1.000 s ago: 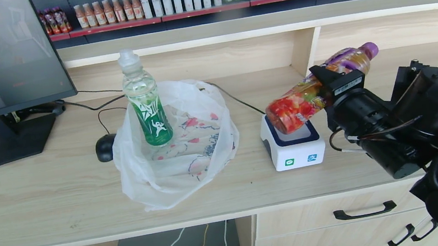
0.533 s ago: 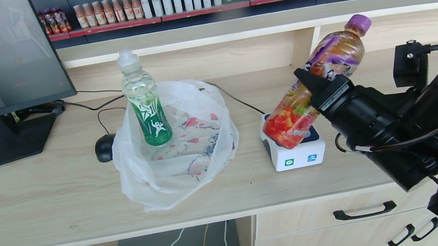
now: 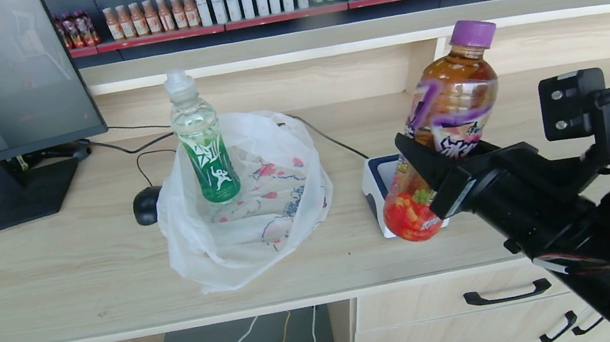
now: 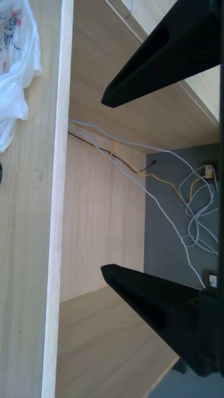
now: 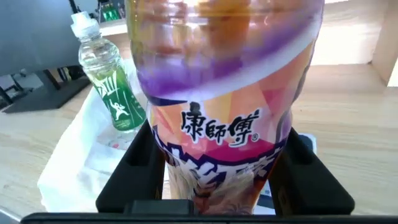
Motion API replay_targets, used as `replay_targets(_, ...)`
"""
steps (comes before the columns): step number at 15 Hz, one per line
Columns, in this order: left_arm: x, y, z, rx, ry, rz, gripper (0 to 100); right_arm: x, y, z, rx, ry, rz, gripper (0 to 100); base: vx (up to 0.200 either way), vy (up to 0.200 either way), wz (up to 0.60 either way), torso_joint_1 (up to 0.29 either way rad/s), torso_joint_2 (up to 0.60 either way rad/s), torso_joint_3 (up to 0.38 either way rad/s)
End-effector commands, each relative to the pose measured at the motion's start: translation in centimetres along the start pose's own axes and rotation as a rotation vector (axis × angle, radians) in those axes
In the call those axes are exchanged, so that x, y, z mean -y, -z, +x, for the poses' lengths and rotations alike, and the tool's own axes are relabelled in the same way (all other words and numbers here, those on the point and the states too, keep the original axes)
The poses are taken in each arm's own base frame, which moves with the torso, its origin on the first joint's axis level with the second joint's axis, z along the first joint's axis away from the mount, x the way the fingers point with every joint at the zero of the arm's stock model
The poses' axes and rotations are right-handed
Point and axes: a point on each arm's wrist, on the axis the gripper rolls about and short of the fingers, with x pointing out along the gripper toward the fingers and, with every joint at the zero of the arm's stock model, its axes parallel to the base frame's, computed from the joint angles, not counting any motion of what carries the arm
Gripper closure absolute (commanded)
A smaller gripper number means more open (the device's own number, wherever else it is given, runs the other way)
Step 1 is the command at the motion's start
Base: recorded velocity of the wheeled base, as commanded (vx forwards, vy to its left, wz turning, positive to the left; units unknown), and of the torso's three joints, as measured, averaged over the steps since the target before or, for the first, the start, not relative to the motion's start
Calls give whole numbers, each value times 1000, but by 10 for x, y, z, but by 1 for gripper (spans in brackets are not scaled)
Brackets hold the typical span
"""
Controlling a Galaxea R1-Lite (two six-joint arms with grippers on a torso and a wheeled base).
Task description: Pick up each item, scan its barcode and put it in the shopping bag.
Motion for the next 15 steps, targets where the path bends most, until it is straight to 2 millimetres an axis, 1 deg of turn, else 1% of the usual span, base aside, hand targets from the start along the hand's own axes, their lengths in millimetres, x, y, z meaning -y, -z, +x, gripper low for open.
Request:
replay_targets(1, 0, 0, 0, 1, 1, 3, 0, 6, -2, -12, 5, 6, -81, 100, 0, 0, 0, 0, 0, 0)
replay_targets(3, 0, 0, 0, 1, 1, 2, 0, 8, -3, -13, 22, 20, -162, 100, 0, 0, 0, 0, 0, 0)
replay_targets(5, 0, 0, 0, 1, 1, 2, 0, 14, -5, -11, 39, 45, -194, 100, 0, 0, 0, 0, 0, 0)
replay_targets(6, 0, 0, 0, 1, 0, 2, 0, 18, -8, -7, 63, 64, -207, 100, 0, 0, 0, 0, 0, 0)
replay_targets(8, 0, 0, 0, 1, -2, -3, 0, 23, -13, 0, 93, 91, -209, 100, 0, 200, 0, 0, -2, -2)
replay_targets(15, 0, 0, 0, 1, -2, -7, 0, 24, -15, -3, 99, 91, -192, 100, 0, 200, 0, 6, 4, 3)
